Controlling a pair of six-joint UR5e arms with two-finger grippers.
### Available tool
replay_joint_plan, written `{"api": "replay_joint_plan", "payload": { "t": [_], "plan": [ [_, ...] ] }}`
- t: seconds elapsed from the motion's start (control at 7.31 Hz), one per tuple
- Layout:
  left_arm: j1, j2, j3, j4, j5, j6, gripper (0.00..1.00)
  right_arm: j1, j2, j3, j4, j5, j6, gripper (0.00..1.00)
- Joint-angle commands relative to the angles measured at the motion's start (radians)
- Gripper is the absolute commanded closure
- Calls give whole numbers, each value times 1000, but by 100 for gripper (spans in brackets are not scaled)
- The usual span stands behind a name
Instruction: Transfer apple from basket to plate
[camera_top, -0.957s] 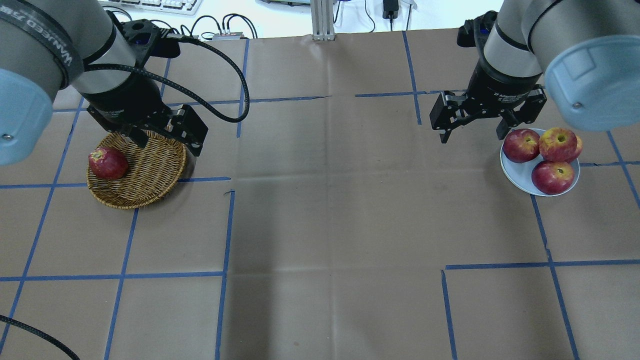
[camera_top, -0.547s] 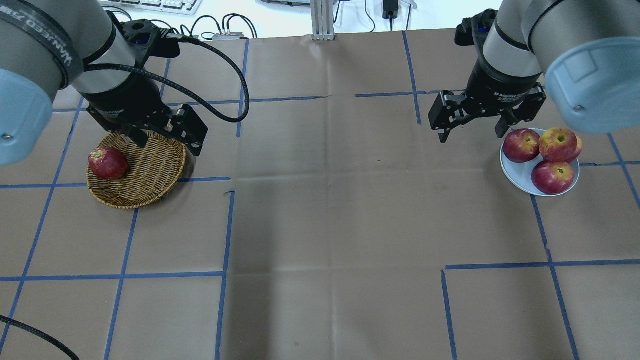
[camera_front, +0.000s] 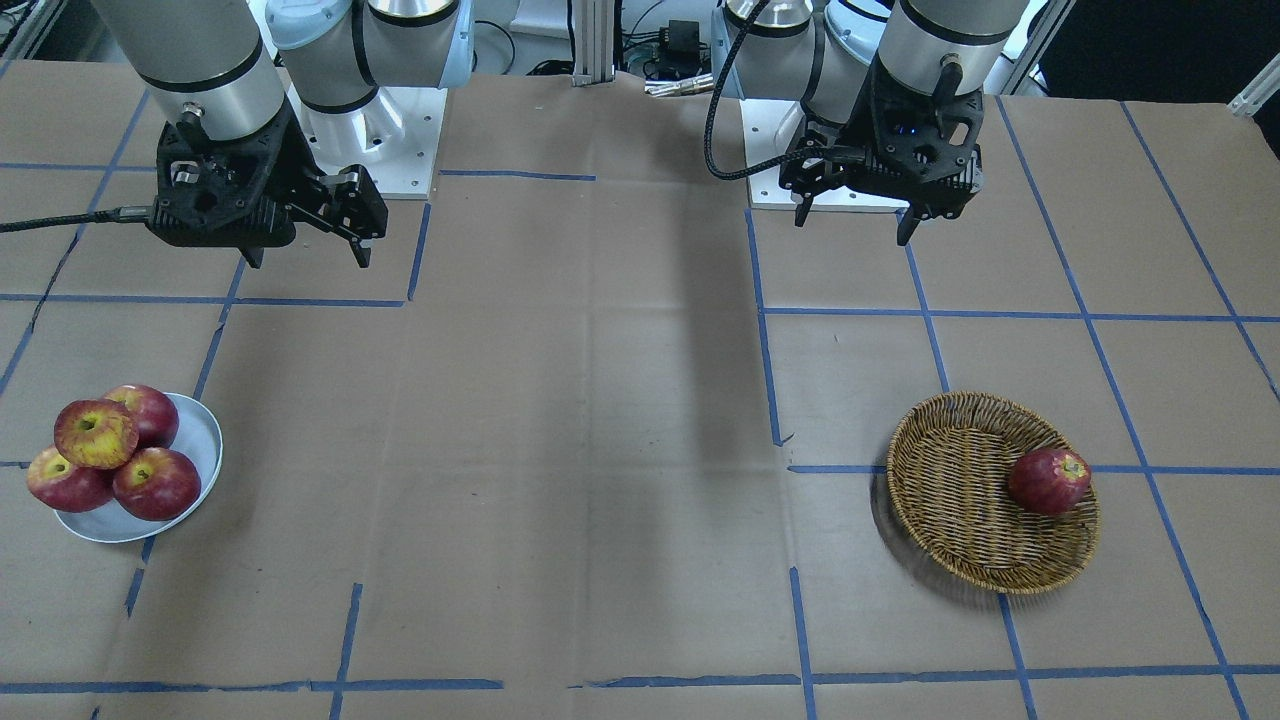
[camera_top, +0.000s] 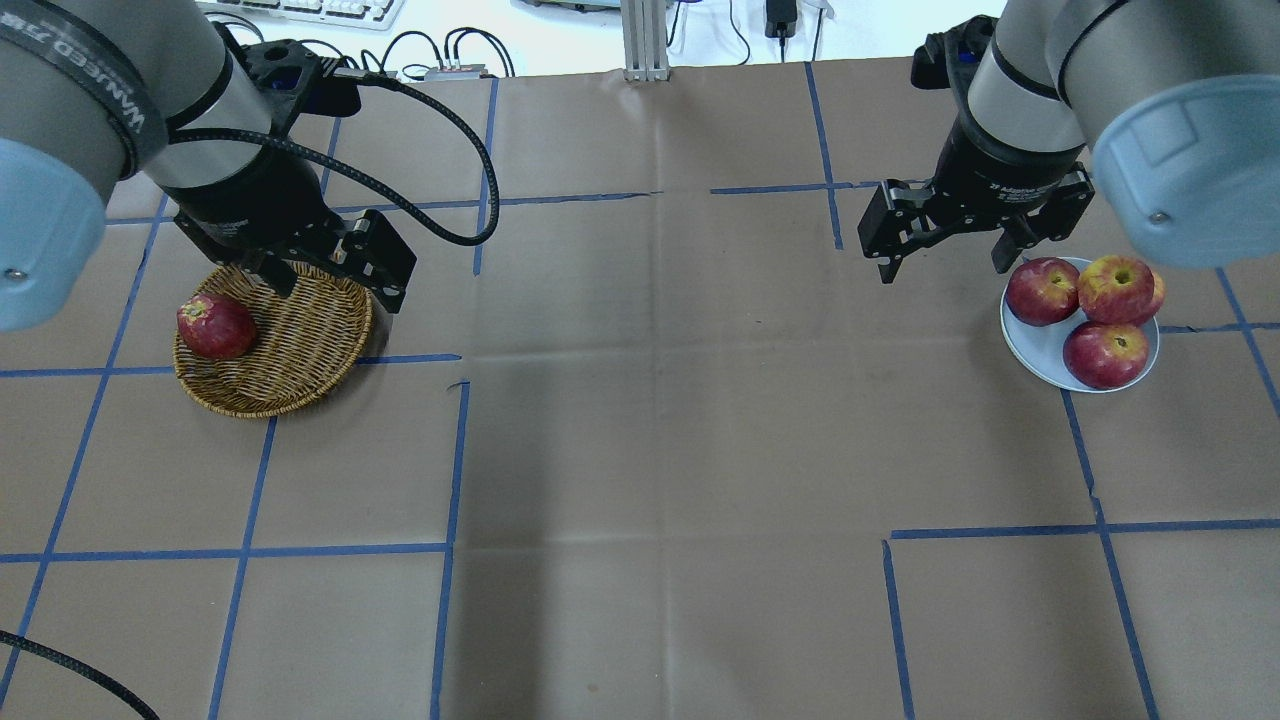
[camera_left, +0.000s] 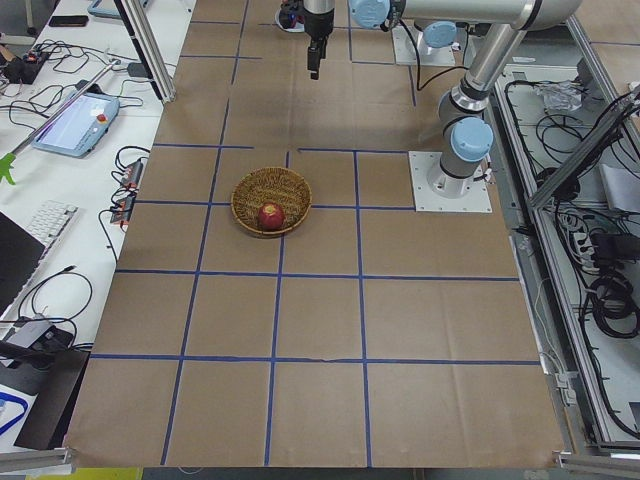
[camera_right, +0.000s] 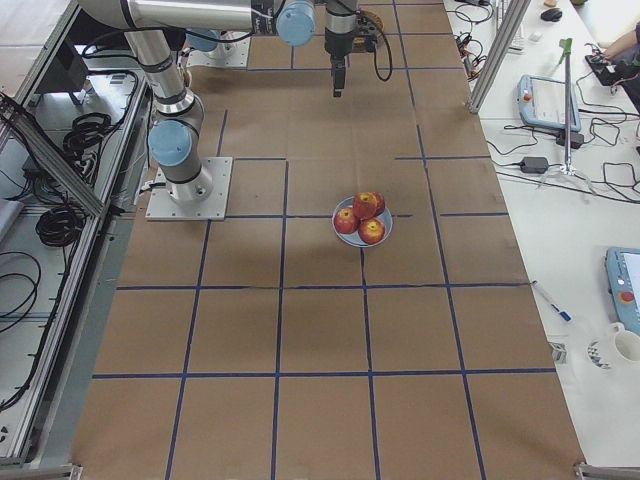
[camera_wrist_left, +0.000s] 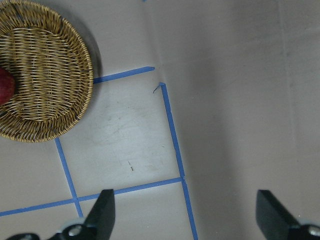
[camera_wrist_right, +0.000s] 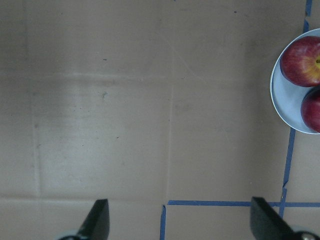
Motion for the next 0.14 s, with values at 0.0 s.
{"api": "replay_joint_plan", "payload": {
  "t": [0.0],
  "plan": [
    [-1,0,0,0,0,-1,1,0,0,0,-1,1,0,0]
  ]
}}
